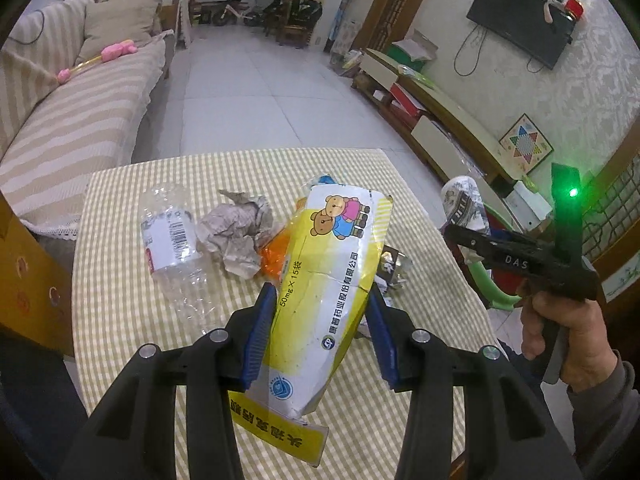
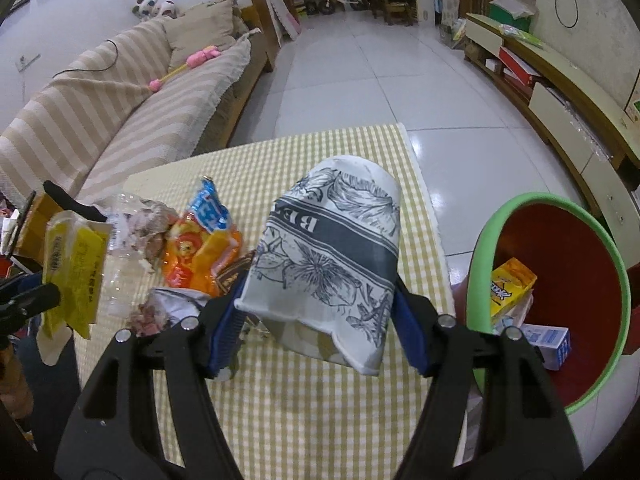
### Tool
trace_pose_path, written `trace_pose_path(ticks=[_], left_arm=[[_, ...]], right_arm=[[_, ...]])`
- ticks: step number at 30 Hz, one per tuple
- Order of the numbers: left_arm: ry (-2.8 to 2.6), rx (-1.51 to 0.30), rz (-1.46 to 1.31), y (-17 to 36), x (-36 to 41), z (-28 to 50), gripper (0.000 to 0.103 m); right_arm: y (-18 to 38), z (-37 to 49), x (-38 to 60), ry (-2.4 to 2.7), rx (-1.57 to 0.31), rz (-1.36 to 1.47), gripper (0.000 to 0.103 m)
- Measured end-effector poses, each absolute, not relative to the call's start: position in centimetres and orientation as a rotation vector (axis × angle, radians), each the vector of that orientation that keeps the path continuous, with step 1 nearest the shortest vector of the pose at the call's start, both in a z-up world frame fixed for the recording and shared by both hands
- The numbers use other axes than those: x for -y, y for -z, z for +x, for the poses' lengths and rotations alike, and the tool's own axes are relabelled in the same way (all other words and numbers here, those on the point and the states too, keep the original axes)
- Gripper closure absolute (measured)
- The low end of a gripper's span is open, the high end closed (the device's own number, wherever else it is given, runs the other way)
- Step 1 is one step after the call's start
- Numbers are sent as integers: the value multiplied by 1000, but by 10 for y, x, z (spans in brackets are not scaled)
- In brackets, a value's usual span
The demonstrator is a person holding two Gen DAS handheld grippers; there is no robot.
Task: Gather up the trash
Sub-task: 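Grasp the yellow bear-print box with the left tool while the right tool grasps the white patterned cup, then carry the yellow box and white cup over the bucket and open both tools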
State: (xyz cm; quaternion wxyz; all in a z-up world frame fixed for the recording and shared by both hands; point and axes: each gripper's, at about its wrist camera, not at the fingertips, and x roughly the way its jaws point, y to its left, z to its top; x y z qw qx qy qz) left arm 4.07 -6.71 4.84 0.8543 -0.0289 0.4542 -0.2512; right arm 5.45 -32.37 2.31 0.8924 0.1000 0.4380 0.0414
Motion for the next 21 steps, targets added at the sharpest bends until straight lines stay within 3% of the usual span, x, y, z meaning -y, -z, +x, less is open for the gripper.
trace_pose_path(ticks=[21], left_arm=[[668, -915, -36, -83, 167, 68, 60]], right_arm=[[-49, 22, 388, 14, -844, 234, 38]])
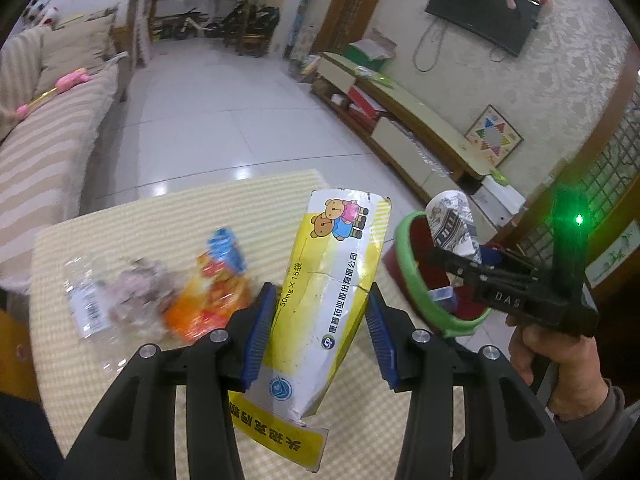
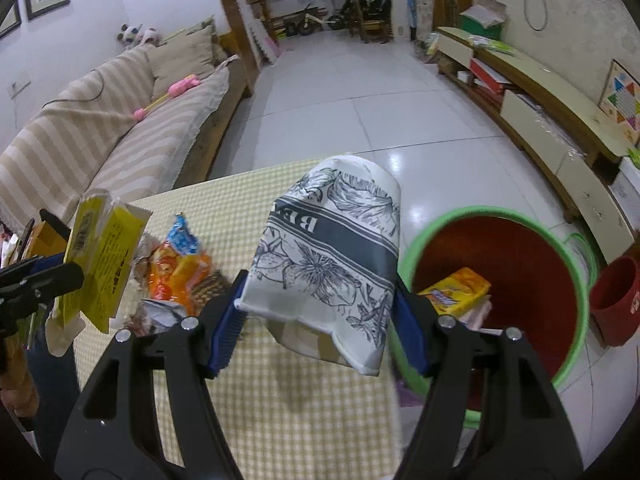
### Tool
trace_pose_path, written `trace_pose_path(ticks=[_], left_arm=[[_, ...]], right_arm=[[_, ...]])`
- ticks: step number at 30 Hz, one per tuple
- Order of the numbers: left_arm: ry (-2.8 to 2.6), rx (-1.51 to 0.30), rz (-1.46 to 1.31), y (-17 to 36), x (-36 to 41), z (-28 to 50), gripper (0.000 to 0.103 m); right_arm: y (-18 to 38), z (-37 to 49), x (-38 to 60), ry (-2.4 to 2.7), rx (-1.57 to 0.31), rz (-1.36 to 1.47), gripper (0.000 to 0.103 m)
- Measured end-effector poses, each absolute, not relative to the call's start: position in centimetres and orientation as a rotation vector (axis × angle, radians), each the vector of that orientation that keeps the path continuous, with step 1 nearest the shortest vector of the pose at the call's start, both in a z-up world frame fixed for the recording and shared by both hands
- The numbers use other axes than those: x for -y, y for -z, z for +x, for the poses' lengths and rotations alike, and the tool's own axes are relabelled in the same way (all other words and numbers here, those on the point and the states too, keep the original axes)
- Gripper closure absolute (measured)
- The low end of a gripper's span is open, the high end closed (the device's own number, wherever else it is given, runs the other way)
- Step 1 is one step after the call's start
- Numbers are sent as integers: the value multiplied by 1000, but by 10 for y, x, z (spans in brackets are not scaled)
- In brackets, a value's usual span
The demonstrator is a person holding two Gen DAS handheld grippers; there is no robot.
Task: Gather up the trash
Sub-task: 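Carry the yellow box and white cup over the bucket and open both tools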
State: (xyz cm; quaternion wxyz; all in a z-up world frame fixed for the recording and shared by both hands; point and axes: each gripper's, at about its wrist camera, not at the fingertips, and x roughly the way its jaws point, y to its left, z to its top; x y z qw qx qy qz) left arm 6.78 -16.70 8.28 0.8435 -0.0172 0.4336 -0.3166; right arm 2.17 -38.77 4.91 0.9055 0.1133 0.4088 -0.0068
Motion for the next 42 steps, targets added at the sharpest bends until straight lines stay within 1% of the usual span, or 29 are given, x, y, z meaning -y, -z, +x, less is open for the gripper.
trace_pose_path(ticks=[13, 24, 33, 42], left_arm=[[832, -953, -37, -85, 288, 73, 60], [908, -996, -35, -80, 380, 73, 60], [929, -1026, -35, -77, 429, 75, 60], [920, -1047, -33, -70, 438, 79, 60]], right_arm=[[-59, -11, 473, 156, -817, 267, 38], [-57, -29, 524, 220, -813, 299, 38], [-44, -34, 544, 233, -825, 324, 38], [-38, -30, 550, 231, -832, 337, 38]])
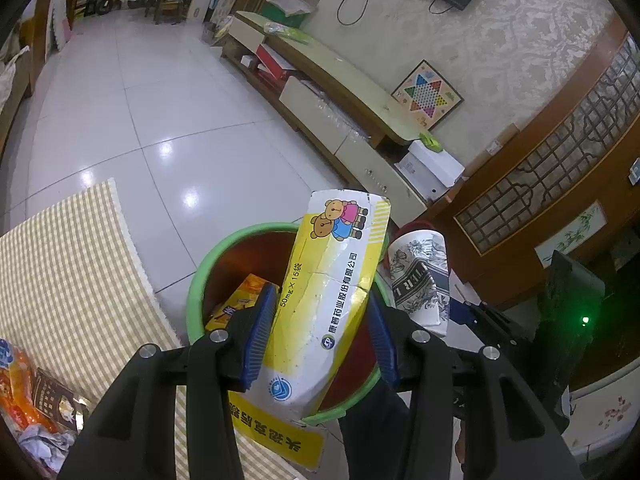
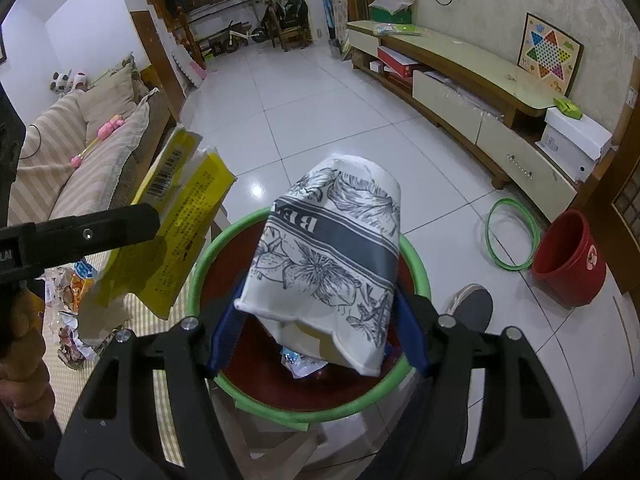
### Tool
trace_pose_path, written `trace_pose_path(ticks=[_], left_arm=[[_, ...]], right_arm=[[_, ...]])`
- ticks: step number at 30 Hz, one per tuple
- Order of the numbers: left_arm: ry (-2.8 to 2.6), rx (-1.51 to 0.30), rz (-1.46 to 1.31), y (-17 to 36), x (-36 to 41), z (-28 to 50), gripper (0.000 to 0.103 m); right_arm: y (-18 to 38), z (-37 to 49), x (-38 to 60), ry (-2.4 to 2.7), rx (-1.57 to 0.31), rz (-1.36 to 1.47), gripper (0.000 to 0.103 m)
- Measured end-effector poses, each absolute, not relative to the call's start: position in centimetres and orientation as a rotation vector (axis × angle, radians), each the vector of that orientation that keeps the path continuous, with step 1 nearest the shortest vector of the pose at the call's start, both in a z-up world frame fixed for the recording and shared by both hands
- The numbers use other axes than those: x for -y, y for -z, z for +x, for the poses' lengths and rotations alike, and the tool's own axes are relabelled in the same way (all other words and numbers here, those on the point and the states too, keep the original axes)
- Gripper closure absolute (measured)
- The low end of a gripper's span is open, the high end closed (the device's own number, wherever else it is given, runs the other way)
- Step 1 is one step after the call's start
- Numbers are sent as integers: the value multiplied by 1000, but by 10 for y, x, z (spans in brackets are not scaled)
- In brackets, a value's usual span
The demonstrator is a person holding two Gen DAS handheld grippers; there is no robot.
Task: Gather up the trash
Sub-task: 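Carry the yellow box and white cup over the bucket and open both tools, then move both tools back over the table toward the bottle and brown packet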
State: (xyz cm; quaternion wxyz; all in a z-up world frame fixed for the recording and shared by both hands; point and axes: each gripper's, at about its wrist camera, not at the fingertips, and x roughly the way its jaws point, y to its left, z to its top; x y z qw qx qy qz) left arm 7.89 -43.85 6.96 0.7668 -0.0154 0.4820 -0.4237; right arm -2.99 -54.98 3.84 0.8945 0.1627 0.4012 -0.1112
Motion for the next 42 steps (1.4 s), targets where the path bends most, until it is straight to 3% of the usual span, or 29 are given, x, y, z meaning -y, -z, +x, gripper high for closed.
trace_pose_path(ticks=[10, 11, 12, 14, 17, 20, 28, 42], left_arm=[[915, -1031, -35, -76, 450, 82, 58], [913, -1025, -42, -77, 449, 83, 46], [901, -1020, -56, -78, 447, 84, 25], [883, -1003, -74, -82, 443, 84, 15], [888, -990, -59, -85, 438, 84, 14], [868, -969, -39, -88, 428, 82, 9], [808, -949, -74, -93, 375, 87, 8], [611, -927, -141, -88, 214, 91, 8]], right_arm=[[-38, -29, 551, 236, -834, 334, 36], [-38, -29, 552, 239, -835, 331, 35], [-38, -29, 551, 245, -835, 329, 34], [-38, -30, 551, 248, -831, 328, 23], [-41, -31, 548, 257, -819, 319, 11], [-43, -31, 544, 263, -814, 310, 5], [-48, -25, 521, 246, -817, 279, 5], [-53, 2, 427, 112, -817, 239, 5]])
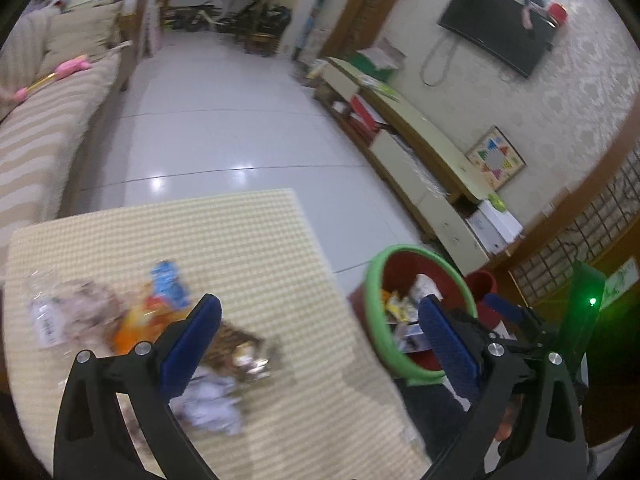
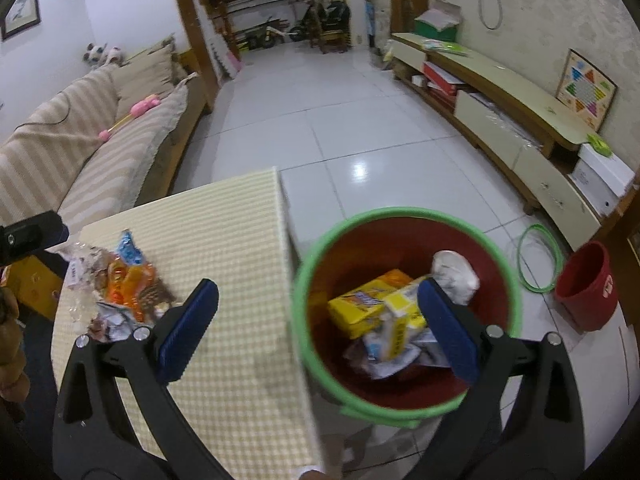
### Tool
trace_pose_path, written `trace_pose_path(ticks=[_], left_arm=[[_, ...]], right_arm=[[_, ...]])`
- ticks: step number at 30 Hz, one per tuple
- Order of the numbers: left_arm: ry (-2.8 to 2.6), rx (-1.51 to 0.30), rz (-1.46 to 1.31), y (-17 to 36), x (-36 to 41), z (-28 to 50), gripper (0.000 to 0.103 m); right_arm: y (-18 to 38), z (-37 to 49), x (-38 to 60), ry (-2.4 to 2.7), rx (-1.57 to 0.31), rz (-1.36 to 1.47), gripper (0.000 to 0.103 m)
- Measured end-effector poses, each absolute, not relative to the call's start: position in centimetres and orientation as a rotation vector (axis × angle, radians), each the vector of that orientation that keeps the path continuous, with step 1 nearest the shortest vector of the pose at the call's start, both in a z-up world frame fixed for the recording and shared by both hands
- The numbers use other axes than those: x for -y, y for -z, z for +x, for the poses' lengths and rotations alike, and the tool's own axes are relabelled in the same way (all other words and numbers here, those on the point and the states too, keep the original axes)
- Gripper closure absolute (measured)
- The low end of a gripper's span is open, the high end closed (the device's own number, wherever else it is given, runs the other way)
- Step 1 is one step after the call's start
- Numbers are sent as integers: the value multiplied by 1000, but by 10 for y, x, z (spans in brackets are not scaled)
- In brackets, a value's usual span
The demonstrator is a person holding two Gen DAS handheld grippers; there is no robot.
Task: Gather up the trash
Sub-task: 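Move both tools back over the table toward the bottle and brown packet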
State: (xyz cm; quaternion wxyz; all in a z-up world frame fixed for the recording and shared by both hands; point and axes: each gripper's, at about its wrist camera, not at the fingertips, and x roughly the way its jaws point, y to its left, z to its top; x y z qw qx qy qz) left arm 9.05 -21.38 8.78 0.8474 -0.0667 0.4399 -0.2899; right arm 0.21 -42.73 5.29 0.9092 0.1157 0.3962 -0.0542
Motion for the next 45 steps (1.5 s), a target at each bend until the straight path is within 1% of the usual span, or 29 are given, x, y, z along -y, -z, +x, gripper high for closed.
trace_pose_path(ticks=[8, 14, 21, 31, 37, 45], left_arm=[[484, -928, -189, -73, 127, 85, 8], [388, -943, -185, -55, 77, 81, 8], [303, -969, -187, -30, 36, 80, 8], [196, -1031, -214, 6, 4, 91, 8], [171, -1065, -212, 26, 4, 103, 8], [163, -1086, -198, 42, 13, 115, 8]], right_arm=[[-48, 23, 366, 18, -837, 205, 5], [-39, 40, 329, -42, -858, 175, 5], [-21, 60, 301, -85, -894, 124, 5], [18, 82, 286, -112, -973, 59, 5], [32, 87, 282, -130, -1009, 33, 11], [47, 97, 263, -207, -1047, -14, 16]])
